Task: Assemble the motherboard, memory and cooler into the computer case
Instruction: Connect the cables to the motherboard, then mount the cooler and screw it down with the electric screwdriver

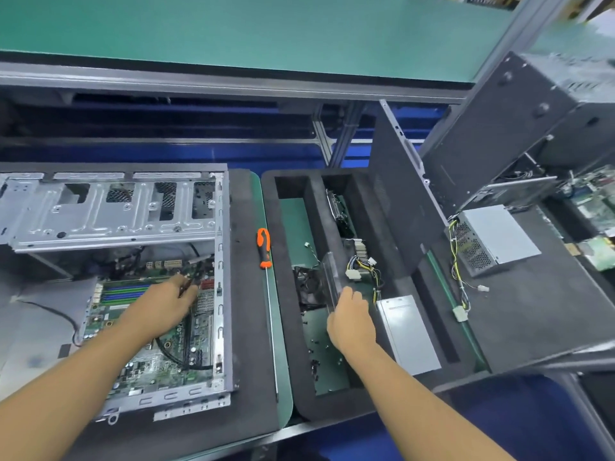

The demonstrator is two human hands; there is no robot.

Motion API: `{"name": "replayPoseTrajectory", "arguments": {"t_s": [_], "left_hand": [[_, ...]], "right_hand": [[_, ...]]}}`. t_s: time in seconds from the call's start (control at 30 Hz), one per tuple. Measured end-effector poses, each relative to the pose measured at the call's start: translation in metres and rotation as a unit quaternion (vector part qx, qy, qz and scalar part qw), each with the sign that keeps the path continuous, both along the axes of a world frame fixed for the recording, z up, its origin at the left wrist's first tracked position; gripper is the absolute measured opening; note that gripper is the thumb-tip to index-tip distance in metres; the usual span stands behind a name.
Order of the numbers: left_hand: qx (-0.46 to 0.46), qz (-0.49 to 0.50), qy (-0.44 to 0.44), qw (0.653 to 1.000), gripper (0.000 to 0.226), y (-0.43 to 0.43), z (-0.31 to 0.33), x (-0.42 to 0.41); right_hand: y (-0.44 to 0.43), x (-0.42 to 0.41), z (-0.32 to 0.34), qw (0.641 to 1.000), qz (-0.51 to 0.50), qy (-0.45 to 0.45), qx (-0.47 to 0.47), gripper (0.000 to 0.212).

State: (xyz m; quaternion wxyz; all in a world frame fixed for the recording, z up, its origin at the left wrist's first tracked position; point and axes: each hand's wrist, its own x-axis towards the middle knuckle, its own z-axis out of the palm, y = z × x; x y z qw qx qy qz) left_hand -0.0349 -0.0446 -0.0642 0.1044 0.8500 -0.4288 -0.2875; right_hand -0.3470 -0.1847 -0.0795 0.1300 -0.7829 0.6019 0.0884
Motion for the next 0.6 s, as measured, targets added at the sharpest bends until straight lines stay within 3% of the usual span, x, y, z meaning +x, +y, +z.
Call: {"name": "replayPoseTrajectory", "arguments": {"t_s": [0.1, 0.2, 0.3, 0.43, 0.5, 0.6], "left_hand": [[-0.019, -0.005, -0.007, 1.000, 0.029, 0.000, -0.003, 0.000], [-0.019, -0.007, 0.005, 1.000, 0.027, -0.001, -0.004, 0.000], [-0.018, -0.006, 0.009, 1.000, 0.027, 0.000, -0.004, 0.000], [-0.018, -0.004, 0.028, 0.999, 0.027, 0.002, 0.001, -0.002], [-0.016, -0.006, 0.037, 0.999, 0.025, 0.004, 0.006, -0.004], [-0.007, -0.003, 0.055, 0.998, 0.024, 0.006, 0.016, -0.005]], "right_hand": [[-0.012, 0.005, 0.002, 0.999, 0.013, -0.016, -0.036, 0.023], [-0.038, 0.007, 0.009, 0.991, -0.062, -0.111, -0.041, 0.030], [-0.068, 0.008, 0.017, 0.980, -0.114, -0.147, -0.073, 0.026], [-0.100, 0.012, 0.017, 0.993, -0.085, -0.058, -0.058, 0.039], [-0.114, 0.015, 0.017, 0.995, -0.035, 0.038, -0.082, 0.039], [-0.132, 0.022, 0.019, 0.972, 0.076, 0.203, -0.096, 0.034]]}}
